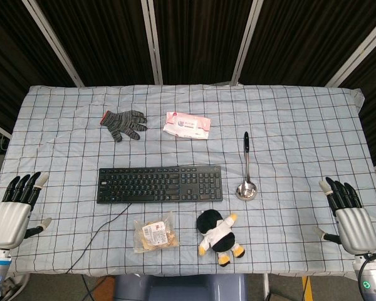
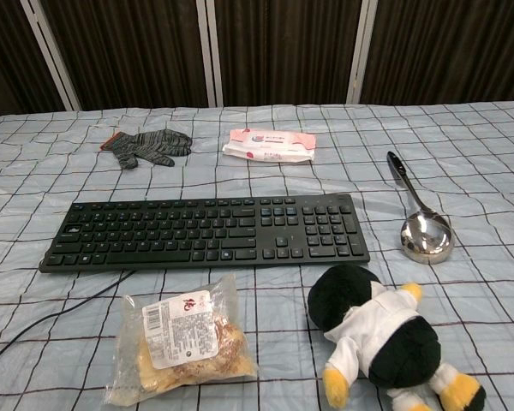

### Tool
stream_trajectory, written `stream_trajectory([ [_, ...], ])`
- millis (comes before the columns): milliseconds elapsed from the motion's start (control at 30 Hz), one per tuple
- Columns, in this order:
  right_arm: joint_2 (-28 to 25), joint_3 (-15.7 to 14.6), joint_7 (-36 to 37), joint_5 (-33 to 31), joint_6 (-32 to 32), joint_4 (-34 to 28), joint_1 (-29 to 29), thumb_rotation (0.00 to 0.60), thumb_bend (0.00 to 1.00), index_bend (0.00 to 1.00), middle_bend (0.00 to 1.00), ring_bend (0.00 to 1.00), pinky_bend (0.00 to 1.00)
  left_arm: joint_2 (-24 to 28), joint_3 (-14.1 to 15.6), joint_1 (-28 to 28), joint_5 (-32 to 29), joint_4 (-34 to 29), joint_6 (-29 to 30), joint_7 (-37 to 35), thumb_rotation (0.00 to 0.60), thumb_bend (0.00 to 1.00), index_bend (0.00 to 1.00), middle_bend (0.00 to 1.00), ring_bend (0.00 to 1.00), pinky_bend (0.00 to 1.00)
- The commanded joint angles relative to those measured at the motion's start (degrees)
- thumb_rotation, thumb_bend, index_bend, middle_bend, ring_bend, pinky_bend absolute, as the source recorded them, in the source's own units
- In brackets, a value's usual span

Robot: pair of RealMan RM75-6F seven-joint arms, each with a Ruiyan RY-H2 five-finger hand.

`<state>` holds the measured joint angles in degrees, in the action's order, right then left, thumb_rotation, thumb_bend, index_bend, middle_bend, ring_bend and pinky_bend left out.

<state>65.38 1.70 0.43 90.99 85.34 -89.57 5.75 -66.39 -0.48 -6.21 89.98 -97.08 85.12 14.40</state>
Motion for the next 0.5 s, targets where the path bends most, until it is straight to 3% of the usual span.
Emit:
stream_trajectory([
  [33, 0.0, -0.1, -0.1, 0.1, 0.1, 0.0, 0.0, 0.600, 0.05, 0.00, 0.00, 0.00, 0.00, 0.1, 0.0, 0.0, 0.0, 0.0, 0.0, -0.1, 0.600, 0.14, 0.00, 0.00, 0.00, 0.00],
  [500, 0.0, -0.1, -0.1, 0.1, -0.2, -0.1, 0.1, 0.600, 0.05, 0.00, 0.00, 0.00, 0.00, 0.2, 0.1, -0.1, -0.2, -0.2, -0.4, 0.4, 0.600, 0.14, 0.00, 0.00, 0.00, 0.00],
])
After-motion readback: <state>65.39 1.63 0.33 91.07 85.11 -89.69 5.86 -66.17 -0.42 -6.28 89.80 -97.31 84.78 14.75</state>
